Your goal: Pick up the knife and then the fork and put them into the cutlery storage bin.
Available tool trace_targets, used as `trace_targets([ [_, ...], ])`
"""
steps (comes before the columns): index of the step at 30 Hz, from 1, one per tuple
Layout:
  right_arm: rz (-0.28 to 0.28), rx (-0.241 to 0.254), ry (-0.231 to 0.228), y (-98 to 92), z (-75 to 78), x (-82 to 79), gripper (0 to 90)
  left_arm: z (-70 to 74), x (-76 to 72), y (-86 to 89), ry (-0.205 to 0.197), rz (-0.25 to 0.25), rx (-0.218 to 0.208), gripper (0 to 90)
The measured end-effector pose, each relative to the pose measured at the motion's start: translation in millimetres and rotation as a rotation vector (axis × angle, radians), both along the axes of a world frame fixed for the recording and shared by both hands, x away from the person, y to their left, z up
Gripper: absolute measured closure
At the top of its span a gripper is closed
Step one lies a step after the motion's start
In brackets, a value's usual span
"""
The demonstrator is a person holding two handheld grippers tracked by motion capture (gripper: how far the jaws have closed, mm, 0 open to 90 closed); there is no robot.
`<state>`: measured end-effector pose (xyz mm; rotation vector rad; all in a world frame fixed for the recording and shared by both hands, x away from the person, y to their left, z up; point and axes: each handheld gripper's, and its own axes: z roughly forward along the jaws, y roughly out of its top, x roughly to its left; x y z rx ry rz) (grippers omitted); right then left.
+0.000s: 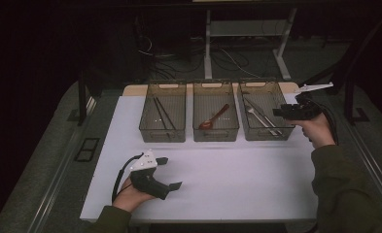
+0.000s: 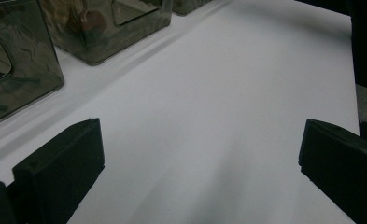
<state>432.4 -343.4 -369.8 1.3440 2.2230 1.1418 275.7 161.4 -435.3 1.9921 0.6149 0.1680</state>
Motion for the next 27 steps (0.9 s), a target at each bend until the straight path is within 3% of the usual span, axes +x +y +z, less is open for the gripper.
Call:
trace_targets([
  [4,0.024,0.023,-0.021,2.1,5.2,-13.6,40.3,-0.1,-0.1,-0.4,-0.002,0.001,0.001,0.0],
  [14,0.073,0.043,-0.103,13.2,7.2,-54.4,31.4,0.6,1.7,0.7,-0.008,0.007,0.004,0.0],
  [20,0.105,0.036,-0.149,26.5,1.9,-80.1,26.2,1.1,1.4,1.3,-0.012,0.009,0.004,0.0],
  [27,0.119,0.071,-0.176,36.1,-8.8,-107.1,20.5,1.1,0.9,0.9,-0.011,0.008,0.005,0.0],
])
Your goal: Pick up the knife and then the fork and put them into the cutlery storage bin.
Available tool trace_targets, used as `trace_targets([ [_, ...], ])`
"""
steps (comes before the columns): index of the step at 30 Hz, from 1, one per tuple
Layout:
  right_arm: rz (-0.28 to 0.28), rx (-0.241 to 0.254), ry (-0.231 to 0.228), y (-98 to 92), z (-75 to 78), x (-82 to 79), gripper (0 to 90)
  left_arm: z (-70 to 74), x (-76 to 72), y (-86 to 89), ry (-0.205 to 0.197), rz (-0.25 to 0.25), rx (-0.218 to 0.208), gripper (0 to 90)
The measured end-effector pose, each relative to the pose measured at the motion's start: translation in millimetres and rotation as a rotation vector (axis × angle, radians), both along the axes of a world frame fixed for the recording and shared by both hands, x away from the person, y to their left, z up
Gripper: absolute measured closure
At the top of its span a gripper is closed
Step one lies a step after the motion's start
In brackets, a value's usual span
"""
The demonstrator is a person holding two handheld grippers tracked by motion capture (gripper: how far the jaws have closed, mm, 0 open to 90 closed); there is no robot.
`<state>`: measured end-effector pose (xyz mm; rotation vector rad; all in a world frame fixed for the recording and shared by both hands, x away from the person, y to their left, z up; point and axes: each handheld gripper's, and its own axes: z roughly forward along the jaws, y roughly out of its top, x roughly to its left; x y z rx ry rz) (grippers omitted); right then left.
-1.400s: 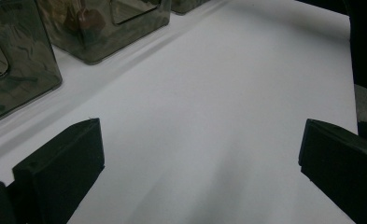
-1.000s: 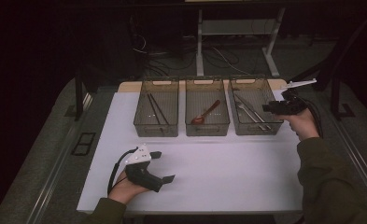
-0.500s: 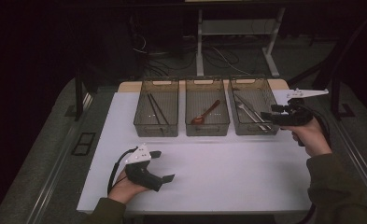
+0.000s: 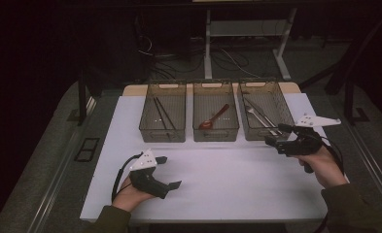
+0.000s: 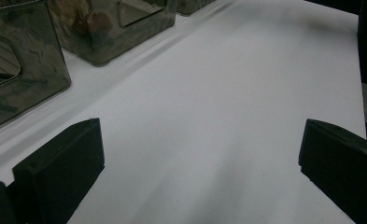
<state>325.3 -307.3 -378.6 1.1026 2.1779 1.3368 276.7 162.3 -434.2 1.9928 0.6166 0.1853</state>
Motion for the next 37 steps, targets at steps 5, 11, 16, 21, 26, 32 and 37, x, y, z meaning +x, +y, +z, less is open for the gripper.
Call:
trace_targets([
  [5,0.008,0.008,-0.014,4.8,-11.8,-14.7,18.3,0.4,-1.0,-0.1,-0.002,-0.003,0.004,0.0],
  [11,0.043,0.004,-0.004,10.1,-28.5,-29.3,17.2,0.7,-1.3,-0.3,-0.004,-0.004,-0.001,0.0],
  [16,0.052,0.038,-0.014,13.1,-38.2,-42.0,17.2,1.4,-1.2,0.4,-0.007,-0.002,-0.002,0.0],
  [21,0.072,0.032,-0.016,15.9,-47.7,-55.4,16.5,1.5,-1.3,0.4,-0.007,-0.002,-0.002,0.0],
  [26,0.079,0.015,-0.009,14.3,-56.3,-64.2,16.4,2.2,-1.2,1.2,-0.011,-0.007,0.007,0.0],
  [32,0.069,-0.004,-0.006,4.3,-62.3,-69.0,16.5,1.8,-1.4,0.9,-0.01,-0.006,0.006,0.0],
  [37,0.057,-0.001,-0.003,1.2,-62.8,-68.0,16.5,1.6,-1.2,0.9,-0.009,-0.004,0.007,0.0],
])
